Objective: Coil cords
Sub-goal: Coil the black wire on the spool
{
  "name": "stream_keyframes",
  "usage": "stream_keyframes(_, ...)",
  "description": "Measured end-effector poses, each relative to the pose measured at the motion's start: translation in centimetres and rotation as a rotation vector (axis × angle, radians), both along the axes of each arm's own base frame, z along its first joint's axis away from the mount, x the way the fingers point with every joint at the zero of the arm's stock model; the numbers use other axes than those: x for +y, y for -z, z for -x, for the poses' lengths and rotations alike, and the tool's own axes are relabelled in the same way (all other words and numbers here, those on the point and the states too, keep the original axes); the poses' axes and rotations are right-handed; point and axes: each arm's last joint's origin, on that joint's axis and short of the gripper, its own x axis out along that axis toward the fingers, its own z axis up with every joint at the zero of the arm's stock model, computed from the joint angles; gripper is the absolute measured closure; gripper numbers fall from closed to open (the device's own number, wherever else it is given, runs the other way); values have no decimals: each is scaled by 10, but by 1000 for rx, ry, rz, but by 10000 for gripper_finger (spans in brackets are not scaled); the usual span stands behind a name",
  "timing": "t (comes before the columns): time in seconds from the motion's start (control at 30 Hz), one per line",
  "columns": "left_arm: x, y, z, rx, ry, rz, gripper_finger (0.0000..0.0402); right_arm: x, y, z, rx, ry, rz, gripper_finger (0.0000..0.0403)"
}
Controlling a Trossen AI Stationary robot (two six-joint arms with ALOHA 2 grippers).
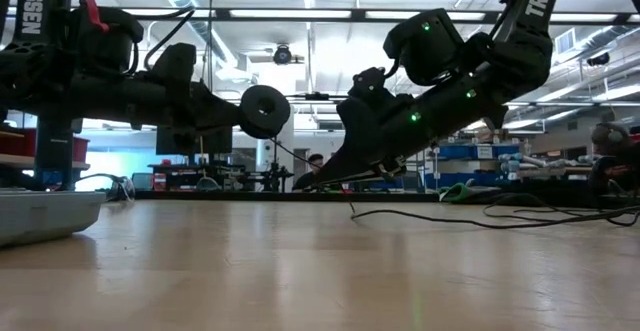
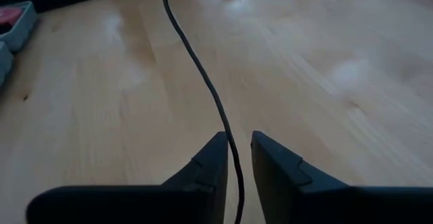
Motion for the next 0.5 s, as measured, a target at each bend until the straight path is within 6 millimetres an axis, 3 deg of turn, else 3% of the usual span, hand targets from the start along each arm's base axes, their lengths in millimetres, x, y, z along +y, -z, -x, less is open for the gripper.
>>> stream_keyframes(0.17,0,0,0,3,1,-1,401,0,0,0,-5,10,-17,347)
stream_keyframes(0.3,0,1,0,10,17,-1,401,-4,0,0,-5,27,-13,393)
stream_keyframes(0.5,-3,5,0,52,98,-15,401,-16,-14,6,20,88,-58,399)
